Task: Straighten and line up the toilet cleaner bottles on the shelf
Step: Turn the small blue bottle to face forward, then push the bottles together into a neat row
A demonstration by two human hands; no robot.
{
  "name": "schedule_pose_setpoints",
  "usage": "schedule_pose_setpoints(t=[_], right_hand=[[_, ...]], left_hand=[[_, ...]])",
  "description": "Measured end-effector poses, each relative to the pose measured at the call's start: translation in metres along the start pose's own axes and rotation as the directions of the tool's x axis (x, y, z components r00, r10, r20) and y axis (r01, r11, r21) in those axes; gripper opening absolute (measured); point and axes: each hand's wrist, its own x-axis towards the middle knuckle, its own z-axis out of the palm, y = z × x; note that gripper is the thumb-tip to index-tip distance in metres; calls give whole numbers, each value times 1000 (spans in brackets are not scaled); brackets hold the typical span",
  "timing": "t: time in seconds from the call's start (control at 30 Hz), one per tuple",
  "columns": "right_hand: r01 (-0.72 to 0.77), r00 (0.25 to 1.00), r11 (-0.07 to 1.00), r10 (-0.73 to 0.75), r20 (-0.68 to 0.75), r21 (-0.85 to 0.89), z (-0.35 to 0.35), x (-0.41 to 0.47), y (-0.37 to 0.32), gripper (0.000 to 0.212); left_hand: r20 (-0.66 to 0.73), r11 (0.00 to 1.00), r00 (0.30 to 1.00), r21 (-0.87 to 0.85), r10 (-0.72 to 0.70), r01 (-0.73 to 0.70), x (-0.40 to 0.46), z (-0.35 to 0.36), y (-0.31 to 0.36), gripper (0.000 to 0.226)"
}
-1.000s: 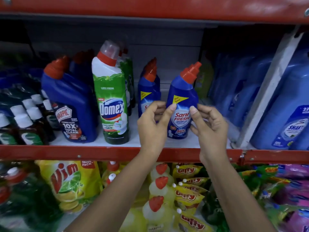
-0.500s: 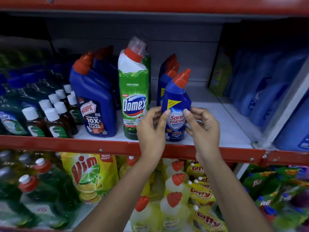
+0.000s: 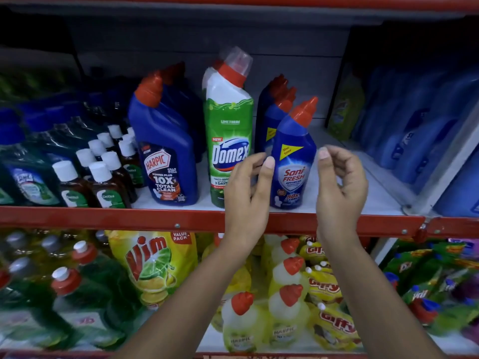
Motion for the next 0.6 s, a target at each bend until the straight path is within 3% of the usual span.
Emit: schedule_pose_setpoints(t=[0.17,0.3,0.47,0.6], right_hand=[[85,992,983,-99,81,160,39,-31,-31,8],[-170,966,936,95,241,309,78,-62,-38,15],[-356,888,899,240,391,255,118,-93,-28,16],[-417,840,889,298,454,187,133,-107,-18,55]], left_hand=[[-63,984,997,-164,54,-64,7,-52,14,26],[-187,946,975,-320,-123,58,14,-99,9,35],[-263,937,935,-317,-237,148,12,-139,-15,50],[-98,900,943,-344,-319,268,9,-152,-25,73]])
